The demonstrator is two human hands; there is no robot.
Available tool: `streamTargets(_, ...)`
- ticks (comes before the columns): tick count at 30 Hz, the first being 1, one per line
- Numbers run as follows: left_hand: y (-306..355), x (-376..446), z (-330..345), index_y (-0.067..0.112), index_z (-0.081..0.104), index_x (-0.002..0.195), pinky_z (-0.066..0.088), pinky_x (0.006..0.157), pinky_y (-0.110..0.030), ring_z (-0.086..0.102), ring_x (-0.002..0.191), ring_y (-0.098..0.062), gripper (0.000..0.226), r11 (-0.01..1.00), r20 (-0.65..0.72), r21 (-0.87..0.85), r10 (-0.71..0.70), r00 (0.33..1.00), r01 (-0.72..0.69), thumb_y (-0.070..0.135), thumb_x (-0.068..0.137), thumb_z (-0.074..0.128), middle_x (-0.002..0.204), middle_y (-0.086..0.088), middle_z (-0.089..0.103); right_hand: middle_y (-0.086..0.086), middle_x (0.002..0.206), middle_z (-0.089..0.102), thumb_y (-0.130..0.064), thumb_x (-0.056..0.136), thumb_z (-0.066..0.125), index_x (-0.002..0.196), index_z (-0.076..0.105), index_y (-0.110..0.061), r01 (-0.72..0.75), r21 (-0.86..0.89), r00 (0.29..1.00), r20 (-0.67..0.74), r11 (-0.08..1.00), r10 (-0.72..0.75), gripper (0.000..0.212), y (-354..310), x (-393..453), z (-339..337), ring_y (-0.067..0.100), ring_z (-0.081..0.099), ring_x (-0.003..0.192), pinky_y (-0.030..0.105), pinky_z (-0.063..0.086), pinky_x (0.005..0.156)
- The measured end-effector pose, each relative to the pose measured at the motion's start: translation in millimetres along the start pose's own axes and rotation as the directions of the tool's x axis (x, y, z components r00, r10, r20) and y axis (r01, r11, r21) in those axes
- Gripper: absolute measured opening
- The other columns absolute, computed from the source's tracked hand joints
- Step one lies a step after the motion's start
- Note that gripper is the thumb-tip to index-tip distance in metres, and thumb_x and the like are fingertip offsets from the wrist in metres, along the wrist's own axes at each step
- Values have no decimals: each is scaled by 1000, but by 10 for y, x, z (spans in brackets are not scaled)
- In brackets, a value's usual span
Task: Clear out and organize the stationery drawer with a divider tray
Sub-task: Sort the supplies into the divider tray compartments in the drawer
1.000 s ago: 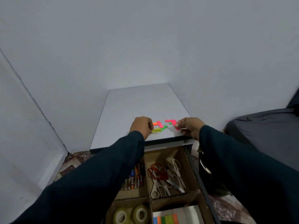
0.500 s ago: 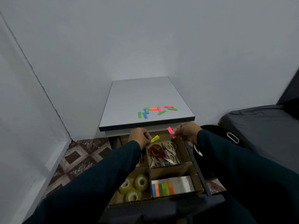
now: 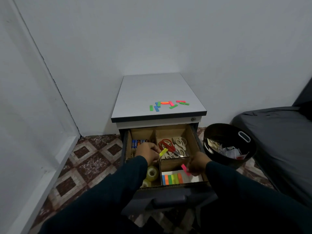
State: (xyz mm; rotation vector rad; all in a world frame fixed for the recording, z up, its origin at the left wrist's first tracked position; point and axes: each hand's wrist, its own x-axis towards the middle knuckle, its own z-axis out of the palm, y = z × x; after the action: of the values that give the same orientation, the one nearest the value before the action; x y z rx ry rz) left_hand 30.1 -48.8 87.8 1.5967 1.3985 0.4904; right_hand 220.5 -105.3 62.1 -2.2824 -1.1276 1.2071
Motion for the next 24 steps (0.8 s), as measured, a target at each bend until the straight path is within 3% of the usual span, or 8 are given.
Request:
streamTargets(1,-17,-13,1,13,59,73,50,53,-13,58,64,-9,22,1000,3,-13,-5,1000,5,-6,85,60,76,-6,62,5,71,60,-1,83,62,82,62,-6,1,-44,1000,-11,999,-1,6,46,10,51,13,60,61,22,53,59)
streamTargets(3,-50,-40,-1,12,59,73,50,51,-13,58,63,-9,23,999,12,-37,-12,1000,13,-7,85,59,74,-5,61,12,99,66,-9,83,64,109,64,-2,7,-176,997,-69,984,-19,28,121,70,144,24,65,91,27,52,76)
streamTargets(5,-86,-57,10,13,59,72,51,51,-12,58,64,-9,24,999,22,-47,-6,1000,8,-8,84,61,74,-4,60,15,120,61,-15,86,61,120,60,-3,-4,-267,991,-131,964,-33,36,164,85,221,28,57,114,30,46,90)
streamTargets(9,-157,-82,53,13,56,73,53,59,-18,62,79,-16,23,998,29,-64,11,1000,-9,-7,83,62,80,-6,60,7,96,59,-18,94,49,115,59,-8,-41,-292,986,-169,956,-10,25,211,169,339,21,59,102,26,43,81)
streamTargets(13,-164,-98,83,12,57,76,54,63,-19,62,87,-20,21,995,32,-102,18,999,-15,-7,83,62,90,-11,62,13,124,59,-16,94,50,121,59,-5,-44,-273,977,-211,961,-15,31,244,237,381,27,55,117,30,44,93)
streamTargets(17,-165,-92,109,13,57,76,54,61,-17,62,79,-15,21,994,70,-112,5,998,3,-6,83,62,86,-7,62,7,107,64,-14,91,52,91,60,-11,-39,-280,985,-172,959,-10,9,289,317,425,19,61,96,27,49,85)
streamTargets(19,-167,-84,120,13,57,76,53,60,-17,61,76,-12,21,994,82,-111,1,997,8,-6,84,62,84,-5,61,7,104,64,-13,91,53,83,56,-13,-41,-293,985,-174,955,-11,9,296,332,426,18,60,95,28,49,87)
streamTargets(24,-171,-83,143,13,57,77,53,59,-17,61,75,-12,20,993,93,-119,-2,996,14,-5,84,61,85,-6,61,7,107,64,-11,88,58,101,62,-8,-59,-282,985,-170,958,11,14,304,352,429,19,61,101,30,51,92)
